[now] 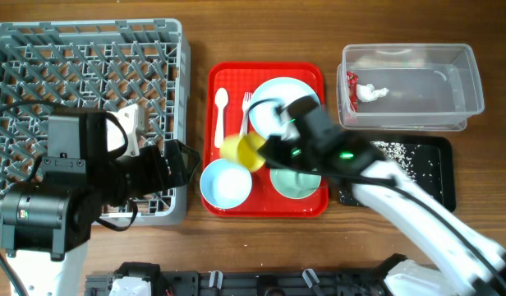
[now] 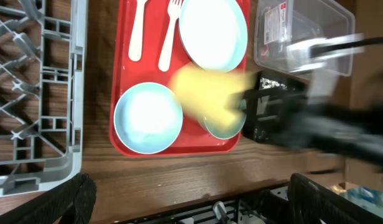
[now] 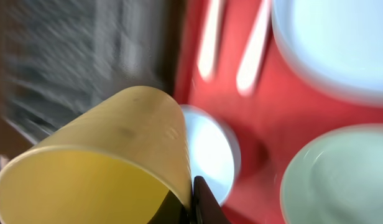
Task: Sort waste into correct bins and load items into the dishwasher rack
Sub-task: 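Grasp the yellow cup with the right gripper and lift it, then grasp the yellow cup with the left gripper and open the right gripper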
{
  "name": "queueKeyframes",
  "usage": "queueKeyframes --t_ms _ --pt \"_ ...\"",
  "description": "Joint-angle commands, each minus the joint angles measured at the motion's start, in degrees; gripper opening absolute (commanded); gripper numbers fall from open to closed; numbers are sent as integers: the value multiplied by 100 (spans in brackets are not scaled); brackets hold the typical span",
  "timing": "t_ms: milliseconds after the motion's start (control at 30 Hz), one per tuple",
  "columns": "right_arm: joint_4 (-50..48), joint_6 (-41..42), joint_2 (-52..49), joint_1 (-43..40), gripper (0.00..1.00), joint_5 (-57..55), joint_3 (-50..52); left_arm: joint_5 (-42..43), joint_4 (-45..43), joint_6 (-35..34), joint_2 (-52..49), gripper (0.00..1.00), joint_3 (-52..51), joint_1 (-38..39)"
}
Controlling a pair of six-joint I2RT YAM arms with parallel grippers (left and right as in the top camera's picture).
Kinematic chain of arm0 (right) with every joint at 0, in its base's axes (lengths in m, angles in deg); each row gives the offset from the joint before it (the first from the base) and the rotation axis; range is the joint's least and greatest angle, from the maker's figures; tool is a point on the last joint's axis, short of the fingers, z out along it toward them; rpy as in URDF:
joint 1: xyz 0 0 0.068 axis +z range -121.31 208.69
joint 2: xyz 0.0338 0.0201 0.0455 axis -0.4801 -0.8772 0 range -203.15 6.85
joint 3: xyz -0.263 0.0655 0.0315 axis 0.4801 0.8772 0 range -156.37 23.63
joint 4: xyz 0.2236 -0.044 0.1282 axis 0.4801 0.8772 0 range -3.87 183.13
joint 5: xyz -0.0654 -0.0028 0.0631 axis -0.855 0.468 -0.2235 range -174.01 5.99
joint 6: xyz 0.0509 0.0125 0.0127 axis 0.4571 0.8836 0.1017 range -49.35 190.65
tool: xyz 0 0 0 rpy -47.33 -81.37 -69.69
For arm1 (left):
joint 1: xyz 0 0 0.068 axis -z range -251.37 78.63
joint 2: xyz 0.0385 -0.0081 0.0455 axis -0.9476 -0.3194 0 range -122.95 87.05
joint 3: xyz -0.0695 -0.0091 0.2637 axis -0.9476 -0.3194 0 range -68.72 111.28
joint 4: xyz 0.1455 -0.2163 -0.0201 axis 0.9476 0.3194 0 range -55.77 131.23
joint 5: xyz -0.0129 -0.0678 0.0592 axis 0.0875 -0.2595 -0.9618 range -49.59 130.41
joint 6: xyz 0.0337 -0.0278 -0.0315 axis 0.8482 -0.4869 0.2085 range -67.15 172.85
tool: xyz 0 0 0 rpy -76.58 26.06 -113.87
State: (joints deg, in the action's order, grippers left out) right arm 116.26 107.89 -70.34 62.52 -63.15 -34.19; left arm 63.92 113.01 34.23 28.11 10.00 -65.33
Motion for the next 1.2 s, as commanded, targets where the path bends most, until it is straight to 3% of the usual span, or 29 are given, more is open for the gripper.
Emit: queueKeyframes --t_ms 0,100,167,300,467,767,1000,1067,1167 --pt "-208 -949 1003 -931 4 1650 -225 -170 -153 -535 -68 100 90 -20" --pt "-503 -1270 1333 -1585 4 3519 -223 507 -490 -984 -236 100 90 -42" --pt "-619 -1327 1274 -1600 4 4221 -223 2302 -1143 -629 -439 100 90 -42" --pt "-1189 -1279 1167 -1602 4 4907 -223 4325 -1775 -555 -828 97 90 -42" --pt "-2070 -614 1126 -1602 4 5222 -223 6686 -2214 74 -1209 97 90 -42" --pt "-3707 376 529 -1141 4 5246 -223 6684 -2269 42 -1211 94 90 201" --pt "-3956 483 485 -1123 5 5270 -223 6684 -2267 42 -1211 66 90 201" --pt "-3956 501 485 -1123 20 5270 -223 6684 -2267 42 -1211 59 90 199" --pt "-3958 485 485 -1123 32 5241 -223 6684 -2267 39 -1209 52 90 199"
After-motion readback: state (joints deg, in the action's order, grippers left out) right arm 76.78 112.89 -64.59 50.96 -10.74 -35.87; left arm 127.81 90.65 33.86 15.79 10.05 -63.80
